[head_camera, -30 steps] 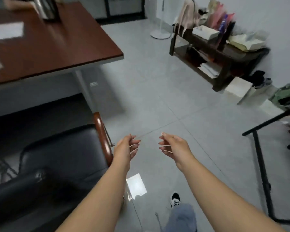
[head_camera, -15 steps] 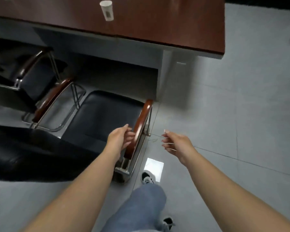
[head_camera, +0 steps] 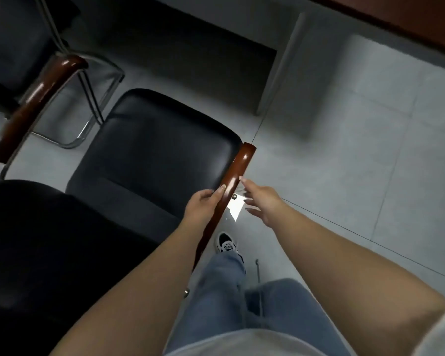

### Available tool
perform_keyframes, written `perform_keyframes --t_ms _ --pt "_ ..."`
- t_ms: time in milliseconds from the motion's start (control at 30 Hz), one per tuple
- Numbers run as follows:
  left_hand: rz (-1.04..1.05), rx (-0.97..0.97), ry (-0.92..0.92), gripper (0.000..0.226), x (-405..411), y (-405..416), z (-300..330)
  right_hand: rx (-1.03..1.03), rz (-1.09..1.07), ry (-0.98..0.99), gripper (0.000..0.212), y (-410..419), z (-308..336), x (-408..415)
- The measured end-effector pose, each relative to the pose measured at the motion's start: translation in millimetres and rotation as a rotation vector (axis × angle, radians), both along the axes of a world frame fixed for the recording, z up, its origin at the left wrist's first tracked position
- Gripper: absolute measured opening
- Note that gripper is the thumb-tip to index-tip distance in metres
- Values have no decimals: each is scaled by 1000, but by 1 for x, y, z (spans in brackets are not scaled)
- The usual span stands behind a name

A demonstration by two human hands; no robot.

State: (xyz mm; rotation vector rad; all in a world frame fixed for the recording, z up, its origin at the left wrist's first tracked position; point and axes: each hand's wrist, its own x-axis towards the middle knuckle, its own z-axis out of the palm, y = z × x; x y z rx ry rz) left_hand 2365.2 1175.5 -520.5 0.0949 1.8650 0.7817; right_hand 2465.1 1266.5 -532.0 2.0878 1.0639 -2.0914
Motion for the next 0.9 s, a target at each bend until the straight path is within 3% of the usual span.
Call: perform_keyframes --t_ms 200,300,600,900 --pt "-77 -124 -103 47 -4 35 -24 -199 -166 149 36 30 -25 -31" --pt "-5 -243 -207 53 -12 52 -24 -232 -212 171 36 38 -34 -34" --pt "41 -232 -93 38 -17 61 -14 -268 -18 110 36 58 -27 -46" --pt "324 -204 -39 40 -20 159 9 -241 228 109 30 172 -5 -76"
